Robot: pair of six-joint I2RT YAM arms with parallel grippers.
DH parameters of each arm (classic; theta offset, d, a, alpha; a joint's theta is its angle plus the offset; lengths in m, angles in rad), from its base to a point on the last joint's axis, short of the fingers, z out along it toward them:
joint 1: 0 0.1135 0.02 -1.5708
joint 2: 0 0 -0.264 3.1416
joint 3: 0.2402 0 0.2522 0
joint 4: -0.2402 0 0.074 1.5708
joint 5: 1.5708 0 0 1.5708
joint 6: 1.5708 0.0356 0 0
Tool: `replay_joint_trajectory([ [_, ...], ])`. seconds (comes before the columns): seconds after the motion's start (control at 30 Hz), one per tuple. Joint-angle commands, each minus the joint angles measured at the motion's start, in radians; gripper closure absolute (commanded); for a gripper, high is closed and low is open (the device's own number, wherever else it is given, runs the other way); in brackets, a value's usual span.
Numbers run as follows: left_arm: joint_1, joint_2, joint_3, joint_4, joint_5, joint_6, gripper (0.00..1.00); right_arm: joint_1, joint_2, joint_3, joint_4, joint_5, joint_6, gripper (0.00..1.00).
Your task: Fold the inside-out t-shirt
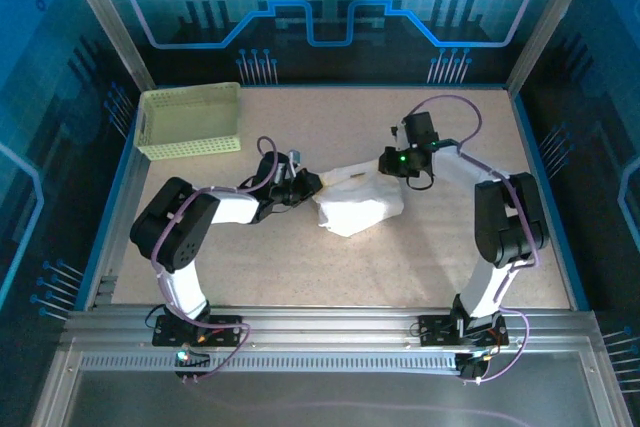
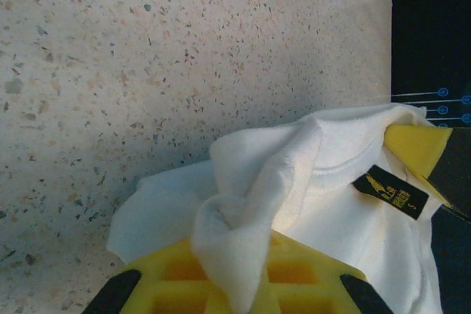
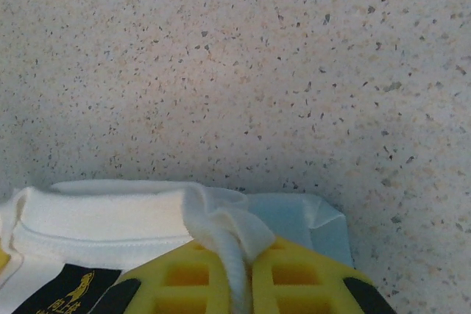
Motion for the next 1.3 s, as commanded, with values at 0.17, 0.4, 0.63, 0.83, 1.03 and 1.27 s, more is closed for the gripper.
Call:
replay_joint_trajectory([
  [0.17, 0.016, -0.061, 0.017, -0.188, -0.047, 0.021, 0.81, 0.003, -0.02, 0.059, -0.075, 0.098, -0.049, 0.63],
  [0.4, 0.013, -0.317, 0.036, -0.564, -0.275, 0.084, 0.45, 0.012, -0.181, 0.069, -0.198, 0.183, -0.074, 0.31],
  [0.63, -0.123, -0.488, 0.045, -0.641, -0.347, 0.149, 0.4, 0.12, -0.4, -0.093, -0.155, 0.088, -0.014, 0.31],
  [0.83, -0.197, -0.322, 0.049, -0.368, -0.156, 0.085, 0.5, 0.179, -0.391, -0.241, 0.001, 0.015, 0.113, 0.4],
  [1.03, -0.197, -0.162, 0.037, -0.307, -0.152, 0.076, 0.55, 0.164, -0.265, -0.326, 0.126, 0.029, 0.119, 0.43],
  [1.27, -0.199, -0.157, -0.107, -0.263, -0.153, 0.079, 0.57, 0.1, -0.162, -0.378, 0.183, 0.075, 0.12, 0.45],
])
